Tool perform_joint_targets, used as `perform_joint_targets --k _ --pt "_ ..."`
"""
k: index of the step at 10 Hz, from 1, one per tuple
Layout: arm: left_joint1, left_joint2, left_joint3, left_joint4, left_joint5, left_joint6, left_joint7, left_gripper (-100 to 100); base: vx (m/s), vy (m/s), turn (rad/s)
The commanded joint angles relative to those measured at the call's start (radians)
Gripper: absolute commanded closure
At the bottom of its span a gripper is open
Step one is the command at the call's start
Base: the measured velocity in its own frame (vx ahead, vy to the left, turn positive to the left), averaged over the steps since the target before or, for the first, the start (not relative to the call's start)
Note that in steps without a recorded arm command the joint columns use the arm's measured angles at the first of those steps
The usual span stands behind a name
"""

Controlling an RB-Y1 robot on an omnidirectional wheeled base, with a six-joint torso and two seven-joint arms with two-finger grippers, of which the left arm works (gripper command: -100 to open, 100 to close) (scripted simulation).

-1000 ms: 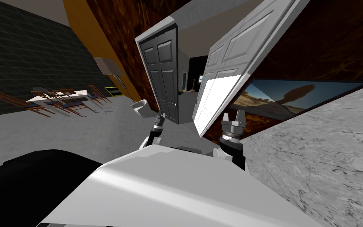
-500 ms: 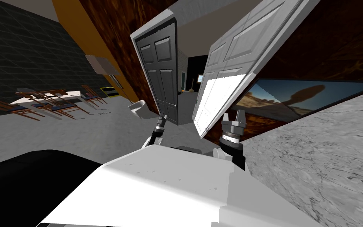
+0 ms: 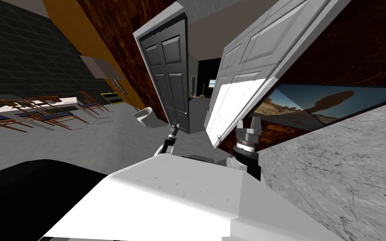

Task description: Push the door open

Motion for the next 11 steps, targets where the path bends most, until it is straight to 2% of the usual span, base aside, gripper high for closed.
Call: perform_joint_targets --k 1,11 --pt "-0.012 0.004 -0.007 0.033 0.007 -0.005 0.001 -100 0.086 0.066 -0.049" --pt "-0.115 0.016 -0.045 0.292 0.05 -0.056 0.002 -100 0.089 0.079 -0.054"
